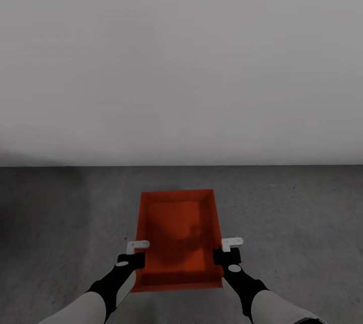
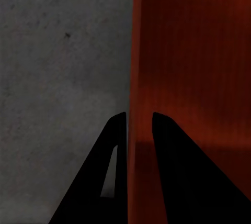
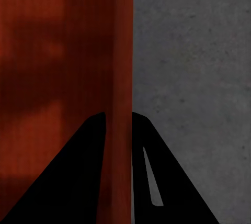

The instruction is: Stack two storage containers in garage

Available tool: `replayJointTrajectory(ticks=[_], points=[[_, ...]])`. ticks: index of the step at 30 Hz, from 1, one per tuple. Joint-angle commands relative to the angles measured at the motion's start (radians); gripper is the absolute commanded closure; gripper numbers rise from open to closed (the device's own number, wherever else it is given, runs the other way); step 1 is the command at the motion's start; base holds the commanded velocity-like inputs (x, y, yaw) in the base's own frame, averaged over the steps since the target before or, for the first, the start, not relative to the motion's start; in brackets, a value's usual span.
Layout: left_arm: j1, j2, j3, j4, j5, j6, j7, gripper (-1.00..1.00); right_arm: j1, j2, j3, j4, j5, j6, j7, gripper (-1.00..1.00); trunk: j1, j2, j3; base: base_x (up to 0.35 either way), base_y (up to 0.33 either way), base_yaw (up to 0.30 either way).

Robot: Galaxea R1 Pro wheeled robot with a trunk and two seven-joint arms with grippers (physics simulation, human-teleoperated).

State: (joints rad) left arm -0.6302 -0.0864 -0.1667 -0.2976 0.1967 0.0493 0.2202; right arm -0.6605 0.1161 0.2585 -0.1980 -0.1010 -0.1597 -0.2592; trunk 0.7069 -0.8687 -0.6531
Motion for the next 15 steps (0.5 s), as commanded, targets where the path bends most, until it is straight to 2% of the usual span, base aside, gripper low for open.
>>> replayJointTrajectory(ticks=[1,6,7,9,12,13,15], points=[[0.000,0.023,0.046,-0.008,-0.011,-0.057,0.045,1.00,-0.001,-0.001,-0.042,0.003,-0.092,-0.007,-0.025,1.00,0.000,-0.001,-0.001,0.000,0.000,0.000],[0.000,0.021,0.048,-0.009,-0.010,-0.057,0.045,1.00,-0.001,-0.001,-0.042,0.003,-0.093,-0.007,-0.024,1.00,0.000,-0.001,-0.001,0.000,0.000,0.000],[0.000,0.007,-0.008,-0.002,0.017,0.003,0.015,1.00,-0.001,-0.001,0.003,0.004,-0.020,-0.006,-0.011,1.00,0.000,-0.001,-0.001,0.000,0.000,0.000],[0.000,0.010,-0.044,0.000,0.055,-0.009,0.015,1.00,-0.001,0.000,0.011,0.008,-0.016,-0.009,-0.016,1.00,0.000,-0.001,-0.001,0.000,0.000,0.000],[0.000,0.008,-0.067,0.000,0.080,-0.022,0.021,1.00,-0.001,0.000,0.002,-0.003,0.005,-0.010,-0.013,1.00,0.000,-0.001,-0.001,0.000,0.000,0.000],[0.001,0.007,-0.073,0.000,0.086,-0.017,0.020,1.00,-0.001,0.002,-0.003,0.000,0.011,-0.011,-0.010,1.00,0.000,-0.001,-0.001,0.000,0.000,0.000],[0.003,0.005,-0.071,0.001,0.076,-0.006,0.014,1.00,-0.001,0.007,-0.005,0.012,-0.001,-0.012,-0.006,1.00,0.000,-0.001,-0.001,0.000,0.000,0.000]])
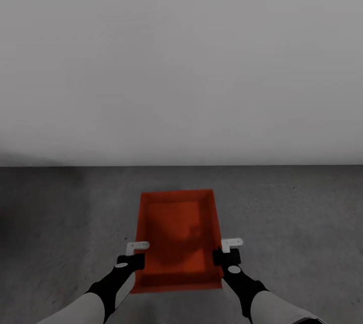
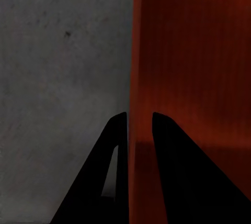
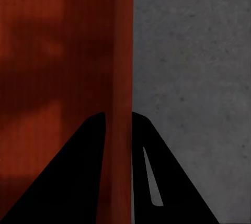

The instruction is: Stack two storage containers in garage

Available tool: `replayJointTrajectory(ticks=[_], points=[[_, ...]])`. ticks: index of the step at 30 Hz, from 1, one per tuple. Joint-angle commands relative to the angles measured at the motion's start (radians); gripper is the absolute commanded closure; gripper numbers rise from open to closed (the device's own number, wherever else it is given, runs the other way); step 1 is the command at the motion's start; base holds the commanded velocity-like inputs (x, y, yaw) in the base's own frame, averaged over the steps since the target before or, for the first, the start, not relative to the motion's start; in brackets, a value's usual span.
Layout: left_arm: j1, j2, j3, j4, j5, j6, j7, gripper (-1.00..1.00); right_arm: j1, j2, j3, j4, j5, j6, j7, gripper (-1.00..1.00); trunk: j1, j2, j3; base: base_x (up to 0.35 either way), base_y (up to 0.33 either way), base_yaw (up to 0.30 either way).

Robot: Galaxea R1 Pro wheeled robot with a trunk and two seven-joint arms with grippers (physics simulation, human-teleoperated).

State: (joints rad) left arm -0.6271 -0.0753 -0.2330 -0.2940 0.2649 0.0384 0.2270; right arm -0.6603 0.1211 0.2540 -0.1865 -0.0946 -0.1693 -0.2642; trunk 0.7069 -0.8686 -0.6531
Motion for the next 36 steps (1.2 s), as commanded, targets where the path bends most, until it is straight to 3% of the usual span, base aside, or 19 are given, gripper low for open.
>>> replayJointTrajectory(ticks=[1,5,11,30,31,36], points=[[0.000,-0.005,-0.003,-0.002,0.003,0.010,0.005,1.00,-0.001,0.005,0.003,0.007,-0.016,-0.003,0.000,1.00,0.000,-0.001,-0.001,0.000,0.000,0.000],[0.001,-0.007,0.016,-0.003,-0.023,0.020,0.003,1.00,-0.001,0.006,0.012,0.017,-0.035,-0.004,0.001,1.00,0.000,-0.001,-0.001,0.000,0.000,0.000],[0.001,-0.008,0.039,-0.004,-0.047,0.021,0.003,1.00,-0.001,0.005,0.016,0.019,-0.040,-0.005,0.002,1.00,0.023,-0.043,-0.019,0.000,0.000,0.000],[0.001,-0.007,0.043,-0.004,-0.051,0.021,0.003,1.00,-0.001,0.004,0.032,0.019,-0.058,-0.006,0.002,1.00,0.096,-0.176,-0.079,0.000,0.000,0.000],[0.001,-0.007,0.057,-0.004,-0.058,0.021,0.003,1.00,-0.001,0.012,-0.002,0.019,-0.060,-0.006,0.002,1.00,0.100,-0.183,-0.082,0.000,0.000,0.000],[0.001,-0.007,0.057,-0.004,-0.058,0.021,0.003,1.00,-0.001,0.012,-0.002,0.019,-0.060,-0.006,0.002,1.00,0.119,-0.218,-0.098,0.000,0.000,0.000]])
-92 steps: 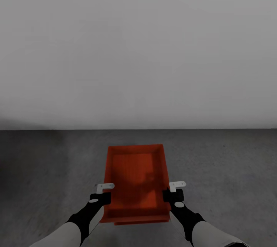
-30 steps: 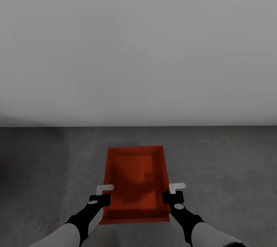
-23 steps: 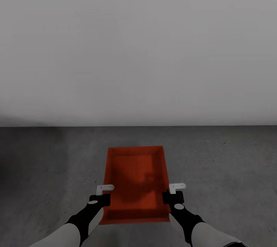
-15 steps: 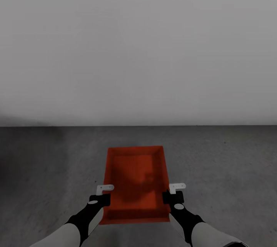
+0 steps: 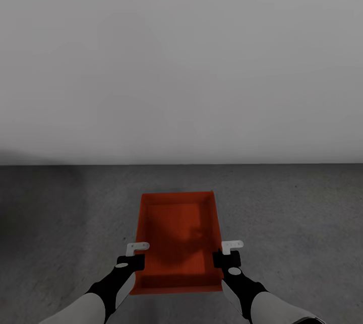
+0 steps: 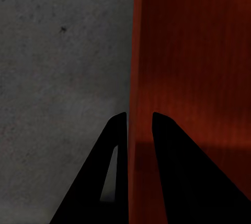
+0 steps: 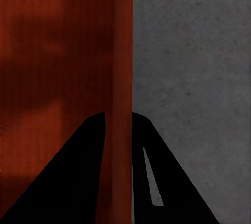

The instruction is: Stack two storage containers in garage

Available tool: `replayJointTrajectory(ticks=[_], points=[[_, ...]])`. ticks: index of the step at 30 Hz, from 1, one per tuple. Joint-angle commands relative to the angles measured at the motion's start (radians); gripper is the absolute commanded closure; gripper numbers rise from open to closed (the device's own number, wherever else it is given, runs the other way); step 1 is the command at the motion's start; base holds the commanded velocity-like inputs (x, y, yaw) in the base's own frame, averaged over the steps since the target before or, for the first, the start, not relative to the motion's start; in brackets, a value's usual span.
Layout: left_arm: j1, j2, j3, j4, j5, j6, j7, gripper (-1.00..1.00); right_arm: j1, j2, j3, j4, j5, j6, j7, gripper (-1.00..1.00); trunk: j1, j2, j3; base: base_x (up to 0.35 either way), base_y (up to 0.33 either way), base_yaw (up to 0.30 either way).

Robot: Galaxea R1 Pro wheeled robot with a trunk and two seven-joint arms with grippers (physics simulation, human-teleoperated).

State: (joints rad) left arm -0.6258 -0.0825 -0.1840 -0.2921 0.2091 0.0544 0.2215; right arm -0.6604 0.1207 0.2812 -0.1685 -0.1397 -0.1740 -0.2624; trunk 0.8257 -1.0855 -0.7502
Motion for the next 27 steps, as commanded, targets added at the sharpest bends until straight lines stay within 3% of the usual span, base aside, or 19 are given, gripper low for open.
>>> replayJointTrajectory(ticks=[1,27], points=[[0.000,0.000,0.008,-0.005,-0.003,0.005,0.009,1.00,-0.001,0.013,-0.029,0.001,-0.015,-0.001,0.000,1.00,0.004,-0.008,-0.004,0.000,0.000,0.000],[0.000,0.000,0.009,-0.005,-0.004,0.005,0.009,1.00,-0.001,0.013,-0.029,0.001,-0.015,-0.001,0.000,1.00,0.104,-0.190,-0.085,0.000,0.000,0.000]])
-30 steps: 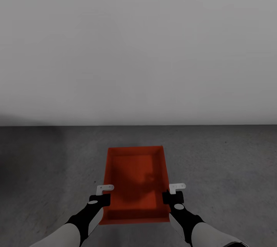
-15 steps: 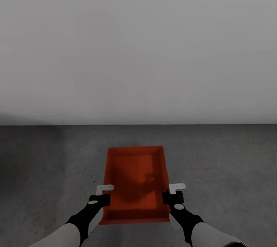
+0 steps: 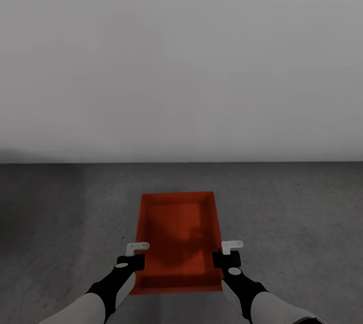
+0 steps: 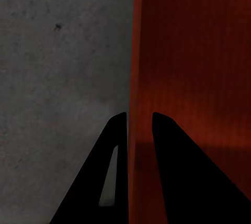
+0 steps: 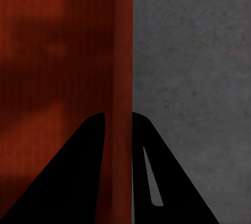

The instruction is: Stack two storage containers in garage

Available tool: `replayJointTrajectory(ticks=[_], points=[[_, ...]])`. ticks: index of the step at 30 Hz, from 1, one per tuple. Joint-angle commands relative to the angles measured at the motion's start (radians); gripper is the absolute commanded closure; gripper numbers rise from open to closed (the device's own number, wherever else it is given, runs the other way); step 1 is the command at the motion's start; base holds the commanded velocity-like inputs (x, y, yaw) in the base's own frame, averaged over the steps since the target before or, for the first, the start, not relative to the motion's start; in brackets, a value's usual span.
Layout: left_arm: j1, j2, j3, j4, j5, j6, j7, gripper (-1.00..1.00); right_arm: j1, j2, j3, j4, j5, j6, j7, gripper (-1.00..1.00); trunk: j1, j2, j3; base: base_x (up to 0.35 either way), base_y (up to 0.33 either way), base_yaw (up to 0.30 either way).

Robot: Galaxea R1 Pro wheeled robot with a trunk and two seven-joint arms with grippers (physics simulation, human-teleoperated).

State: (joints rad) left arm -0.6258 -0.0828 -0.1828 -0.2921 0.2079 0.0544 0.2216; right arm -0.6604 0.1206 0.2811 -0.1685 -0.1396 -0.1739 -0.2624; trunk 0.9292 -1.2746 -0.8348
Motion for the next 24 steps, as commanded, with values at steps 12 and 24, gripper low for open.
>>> replayJointTrajectory(ticks=[12,24], points=[[0.000,0.000,0.008,-0.007,-0.002,0.005,0.009,1.00,-0.001,0.013,-0.028,0.002,-0.015,0.000,0.000,1.00,0.008,-0.015,-0.007,0.000,0.000,0.000],[0.000,0.000,0.008,-0.007,-0.002,0.005,0.009,1.00,-0.001,0.014,-0.028,0.006,-0.015,-0.001,0.000,1.00,0.008,-0.015,-0.007,0.000,-0.012,0.000]])
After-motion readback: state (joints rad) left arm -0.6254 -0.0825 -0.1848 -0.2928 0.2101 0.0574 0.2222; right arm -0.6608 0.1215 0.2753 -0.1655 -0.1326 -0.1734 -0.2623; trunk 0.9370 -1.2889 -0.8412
